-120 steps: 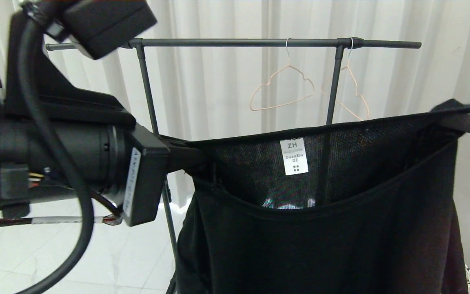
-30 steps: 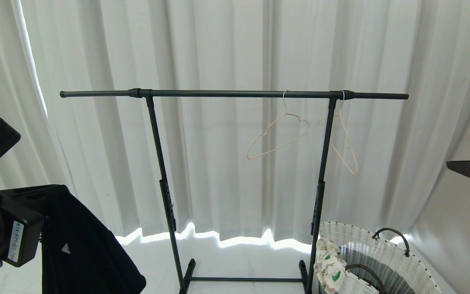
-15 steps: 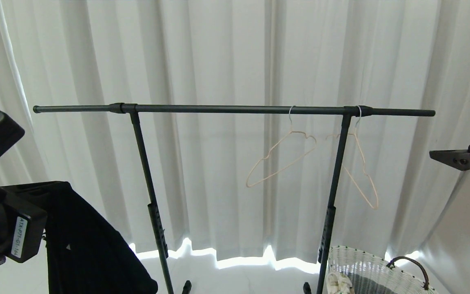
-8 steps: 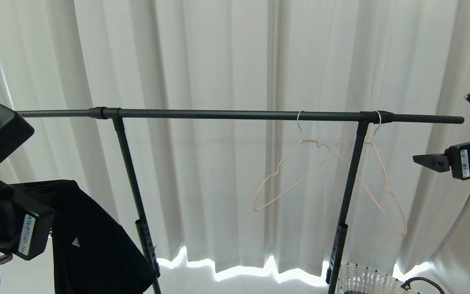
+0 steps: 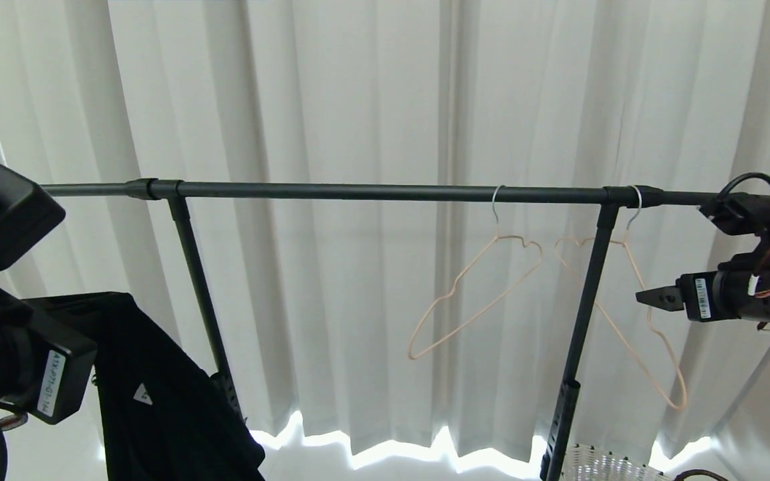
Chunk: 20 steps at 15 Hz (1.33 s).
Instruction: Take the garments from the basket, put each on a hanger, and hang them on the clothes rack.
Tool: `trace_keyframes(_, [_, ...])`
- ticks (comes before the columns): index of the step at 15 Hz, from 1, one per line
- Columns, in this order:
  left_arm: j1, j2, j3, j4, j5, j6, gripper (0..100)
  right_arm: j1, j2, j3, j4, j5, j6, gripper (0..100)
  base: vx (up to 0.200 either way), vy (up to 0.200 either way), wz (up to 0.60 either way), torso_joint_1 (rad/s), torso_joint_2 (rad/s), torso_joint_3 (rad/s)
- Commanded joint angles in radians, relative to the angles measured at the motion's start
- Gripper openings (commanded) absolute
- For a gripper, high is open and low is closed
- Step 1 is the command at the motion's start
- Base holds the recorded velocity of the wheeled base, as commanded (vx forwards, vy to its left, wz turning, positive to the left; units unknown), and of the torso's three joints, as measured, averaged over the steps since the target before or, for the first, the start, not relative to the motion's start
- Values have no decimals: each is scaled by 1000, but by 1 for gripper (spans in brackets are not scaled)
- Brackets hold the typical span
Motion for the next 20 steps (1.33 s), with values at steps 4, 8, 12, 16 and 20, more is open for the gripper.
trace_keyframes(4, [1, 4, 12, -40, 1, 3, 0, -36, 230, 34, -182, -2, 17, 100, 0, 0, 0, 0, 0, 0])
trace_keyframes(8, [1, -3, 14, -40, 2, 6, 0, -76, 285, 30, -228, 6, 21, 100, 0, 0, 0, 0, 0, 0])
trace_keyframes(12, [1, -5, 18, -42, 2, 8, 0, -73, 311, 26, -239, 7, 36, 100, 0, 0, 0, 0, 0, 0])
trace_keyframes(16, [1, -19, 26, -42, 2, 8, 0, -70, 325, 25, -294, 26, 34, 100, 0, 0, 0, 0, 0, 0])
trace_keyframes(20, [1, -20, 31, -42, 2, 8, 0, -64, 326, 30, -294, 30, 36, 0, 0, 0, 0, 0, 0, 0])
